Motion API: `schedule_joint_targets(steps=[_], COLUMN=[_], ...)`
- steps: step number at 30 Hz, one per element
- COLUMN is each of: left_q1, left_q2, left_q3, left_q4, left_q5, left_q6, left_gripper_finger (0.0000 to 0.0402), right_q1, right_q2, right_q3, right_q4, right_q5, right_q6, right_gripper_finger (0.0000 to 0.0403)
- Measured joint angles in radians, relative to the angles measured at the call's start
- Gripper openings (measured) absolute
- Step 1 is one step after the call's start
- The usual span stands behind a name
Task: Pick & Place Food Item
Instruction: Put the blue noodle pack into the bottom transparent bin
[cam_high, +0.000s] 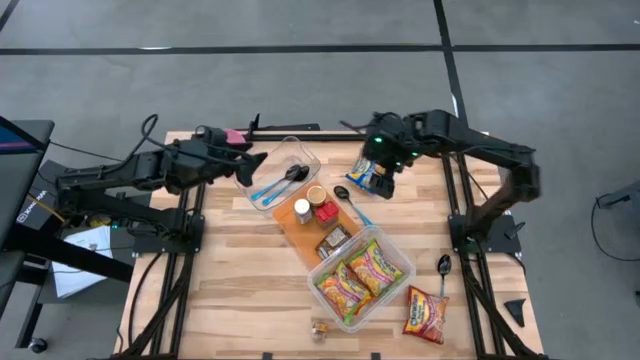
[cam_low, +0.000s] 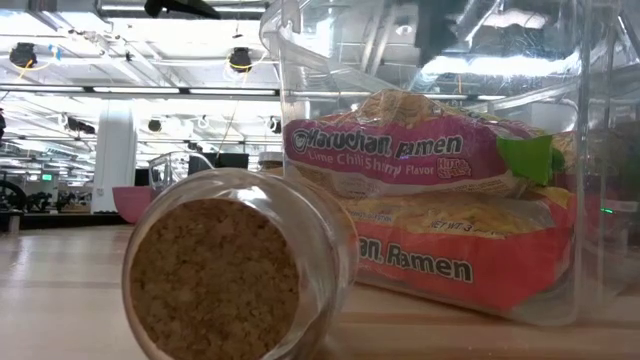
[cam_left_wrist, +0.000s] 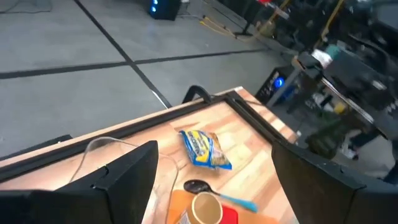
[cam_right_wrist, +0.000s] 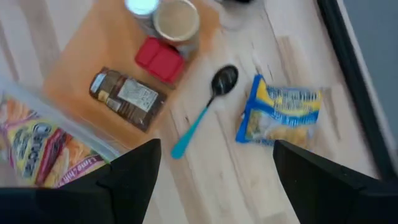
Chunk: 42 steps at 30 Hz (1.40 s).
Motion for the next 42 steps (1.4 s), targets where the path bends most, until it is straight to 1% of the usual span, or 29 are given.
schedule_joint_targets(steps=[3,6,9,11,15,19,23,26,28,32,36,40,42], left_q1=[-0.005,-0.002,0.008,0.022,0.058,0.100,0.128,0.149,0.160,0.162,0.162,0.161,0.161], left_q2=[0.001,0.000,-0.003,-0.002,0.001,0.001,0.001,0.002,0.009,0.008,0.009,0.009,0.009], left_q3=[0.000,0.000,0.000,0.000,0.000,0.000,0.000,0.000,0.000,0.000,0.000,0.000,0.000], left_q4=[0.001,0.001,0.005,0.005,0.011,0.031,0.049,0.073,0.103,0.139,0.135,0.145,0.150], left_q5=[0.000,-0.005,-0.044,-0.055,-0.060,-0.060,-0.060,-0.059,-0.060,-0.060,-0.078,-0.089,-0.090], left_q6=[0.041,0.064,0.070,0.083,0.141,0.144,0.144,0.144,0.140,0.137,0.141,0.136,0.135], left_gripper_finger=[0.0309,0.0309,0.0309,0.0309,0.0309,0.0309,0.0309,0.0309,0.0309,0.0309,0.0309,0.0309,0.0309], right_q1=[-0.029,-0.069,-0.117,-0.141,-0.181,-0.231,-0.296,-0.337,-0.360,-0.397,-0.421,-0.419,-0.409], right_q2=[-0.116,-0.206,-0.266,-0.282,-0.274,-0.225,-0.150,-0.081,-0.034,0.038,0.116,0.180,0.203], right_q3=[-0.203,-0.380,-0.494,-0.532,-0.541,-0.541,-0.541,-0.541,-0.541,-0.541,-0.541,-0.541,-0.541], right_q4=[0.154,0.277,0.372,0.440,0.519,0.545,0.552,0.561,0.561,0.604,0.620,0.622,0.623], right_q5=[0.012,0.026,0.025,0.021,0.017,0.015,0.017,0.017,-0.001,0.001,-0.001,-0.009,-0.036], right_q6=[0.137,0.343,0.556,0.680,0.824,0.959,1.016,1.093,1.142,1.194,1.244,1.265,1.286], right_gripper_finger=[0.0307,0.0307,0.0307,0.0307,0.0307,0.0307,0.0307,0.0307,0.0307,0.0307,0.0307,0.0305,0.0302])
